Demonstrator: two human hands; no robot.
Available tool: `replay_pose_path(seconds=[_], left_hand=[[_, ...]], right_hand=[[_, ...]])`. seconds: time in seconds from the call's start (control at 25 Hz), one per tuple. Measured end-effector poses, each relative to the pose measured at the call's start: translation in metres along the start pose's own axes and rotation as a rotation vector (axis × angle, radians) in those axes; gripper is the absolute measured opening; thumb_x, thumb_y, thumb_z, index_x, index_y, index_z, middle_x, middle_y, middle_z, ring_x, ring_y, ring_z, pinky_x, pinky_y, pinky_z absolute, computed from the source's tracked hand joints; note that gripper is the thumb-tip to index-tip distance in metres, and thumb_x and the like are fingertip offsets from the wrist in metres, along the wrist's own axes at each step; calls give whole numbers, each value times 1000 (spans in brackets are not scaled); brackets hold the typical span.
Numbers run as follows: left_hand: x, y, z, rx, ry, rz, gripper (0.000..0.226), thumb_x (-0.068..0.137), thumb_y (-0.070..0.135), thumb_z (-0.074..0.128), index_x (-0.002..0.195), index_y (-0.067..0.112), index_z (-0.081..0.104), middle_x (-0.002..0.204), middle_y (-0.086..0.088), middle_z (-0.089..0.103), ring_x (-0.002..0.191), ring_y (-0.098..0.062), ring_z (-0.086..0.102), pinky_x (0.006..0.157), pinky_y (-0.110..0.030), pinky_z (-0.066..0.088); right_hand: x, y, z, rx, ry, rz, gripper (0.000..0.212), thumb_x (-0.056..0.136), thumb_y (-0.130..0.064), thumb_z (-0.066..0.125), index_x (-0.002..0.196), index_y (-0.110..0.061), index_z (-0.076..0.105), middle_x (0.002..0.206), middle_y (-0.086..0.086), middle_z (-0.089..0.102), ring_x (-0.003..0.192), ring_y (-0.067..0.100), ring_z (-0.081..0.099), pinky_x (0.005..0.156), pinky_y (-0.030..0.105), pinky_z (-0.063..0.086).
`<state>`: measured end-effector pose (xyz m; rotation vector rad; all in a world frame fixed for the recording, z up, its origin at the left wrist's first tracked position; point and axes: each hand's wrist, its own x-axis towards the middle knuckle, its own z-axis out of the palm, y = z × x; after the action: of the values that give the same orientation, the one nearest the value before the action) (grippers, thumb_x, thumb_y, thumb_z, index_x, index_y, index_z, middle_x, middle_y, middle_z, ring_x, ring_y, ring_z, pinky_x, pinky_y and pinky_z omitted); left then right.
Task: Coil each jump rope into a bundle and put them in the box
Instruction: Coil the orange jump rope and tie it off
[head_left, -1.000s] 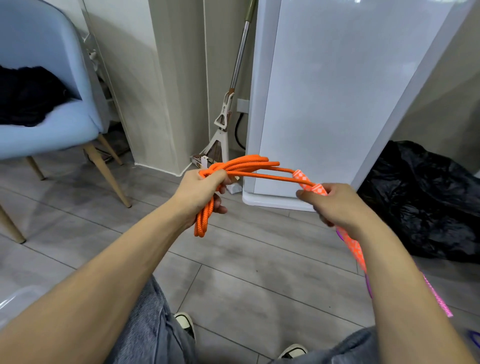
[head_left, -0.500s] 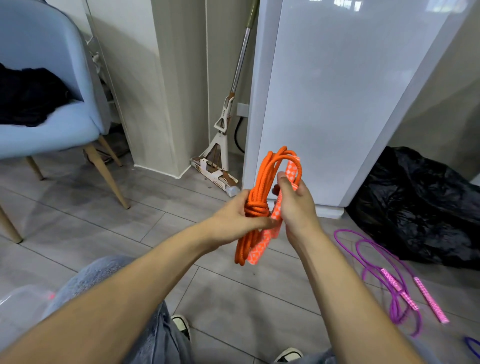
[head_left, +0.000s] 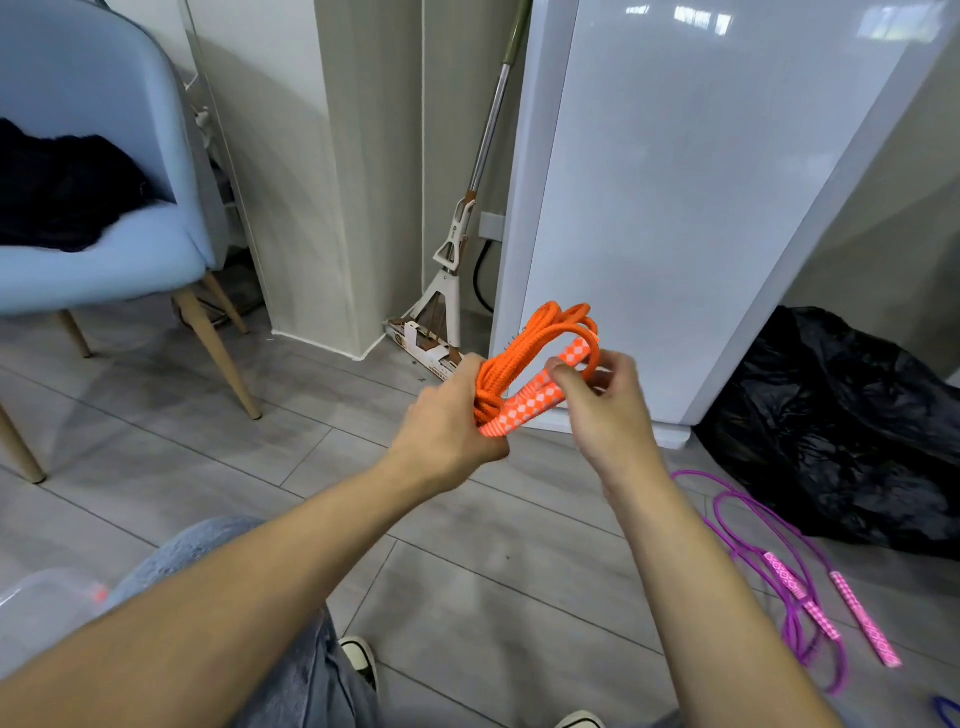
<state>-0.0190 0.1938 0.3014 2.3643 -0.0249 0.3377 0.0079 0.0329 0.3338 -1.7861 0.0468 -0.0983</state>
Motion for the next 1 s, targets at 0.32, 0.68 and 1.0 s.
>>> replay_pose_path(seconds=[0.32, 0.68, 1.0], left_hand=[[1, -39, -88, 969, 225, 373, 47, 77, 16, 62, 123, 19, 50, 91, -3, 66, 82, -31, 65, 78, -42, 36], [-124, -129, -193, 1058, 382, 54, 53, 78, 11, 54, 131, 11, 47, 86, -3, 63, 82, -32, 59, 89, -46, 39], [-276, -240, -231, 1095, 116, -205, 52, 70, 11, 60, 121, 14, 49, 91, -3, 62, 83, -31, 60, 87, -44, 39]], right_hand=[[-13, -42, 28, -1146, -193, -945, 97, 71, -66, 69, 152, -28, 30, 154, -2, 39, 152, 22, 19, 122, 57, 2], [-76, -78, 217, -1197, -698, -1162, 45, 76, -44, 63, 111, -26, 42, 111, -3, 60, 113, 24, 58, 112, 45, 29], [-208, -23, 360, -933, -1269, -843, 41, 71, -31, 72, 103, -32, 46, 104, -7, 66, 100, 22, 63, 82, 35, 42]])
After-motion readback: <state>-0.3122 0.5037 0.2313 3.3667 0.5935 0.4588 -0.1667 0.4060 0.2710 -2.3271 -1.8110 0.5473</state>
